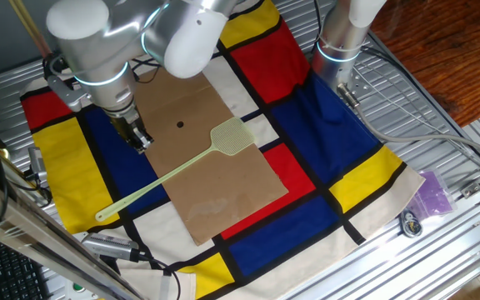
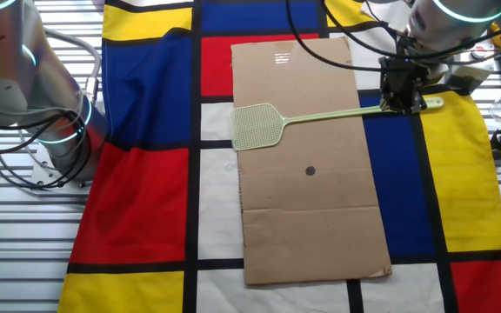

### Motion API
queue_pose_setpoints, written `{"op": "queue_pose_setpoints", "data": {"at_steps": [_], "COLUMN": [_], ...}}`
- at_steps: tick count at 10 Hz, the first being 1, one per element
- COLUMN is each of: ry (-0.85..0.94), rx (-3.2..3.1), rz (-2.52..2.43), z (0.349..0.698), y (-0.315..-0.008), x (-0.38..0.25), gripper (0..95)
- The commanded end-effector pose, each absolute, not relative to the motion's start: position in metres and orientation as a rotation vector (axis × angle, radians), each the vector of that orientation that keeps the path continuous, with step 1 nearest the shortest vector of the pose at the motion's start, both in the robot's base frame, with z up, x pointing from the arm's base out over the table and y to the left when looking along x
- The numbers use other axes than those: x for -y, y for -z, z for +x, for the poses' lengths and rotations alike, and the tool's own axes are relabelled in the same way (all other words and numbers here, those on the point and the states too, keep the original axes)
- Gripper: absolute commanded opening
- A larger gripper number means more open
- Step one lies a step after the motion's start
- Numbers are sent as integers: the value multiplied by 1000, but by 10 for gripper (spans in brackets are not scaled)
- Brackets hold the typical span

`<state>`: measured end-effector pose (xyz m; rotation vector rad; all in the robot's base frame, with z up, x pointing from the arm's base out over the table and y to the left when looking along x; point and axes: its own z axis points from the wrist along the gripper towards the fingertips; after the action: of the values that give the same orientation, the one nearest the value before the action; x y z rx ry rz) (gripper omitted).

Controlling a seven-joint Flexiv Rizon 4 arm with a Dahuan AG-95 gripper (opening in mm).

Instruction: Swat with a flyswatter

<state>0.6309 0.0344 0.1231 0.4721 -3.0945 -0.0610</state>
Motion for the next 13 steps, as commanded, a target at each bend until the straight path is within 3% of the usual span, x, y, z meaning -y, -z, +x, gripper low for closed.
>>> {"op": "queue_pose_setpoints", "data": {"at_steps": [1, 2, 11, 12, 13], "ry": [61, 62, 64, 78, 87], "rx": [3091, 3090, 3096, 3104, 3114], "rz": [503, 507, 428, 398, 364], "z": [636, 640, 637, 635, 633], "y": [-118, -113, -57, -46, -39], "x": [-38, -44, -70, -72, -75], "gripper": [0, 190, 190, 380, 380]}}
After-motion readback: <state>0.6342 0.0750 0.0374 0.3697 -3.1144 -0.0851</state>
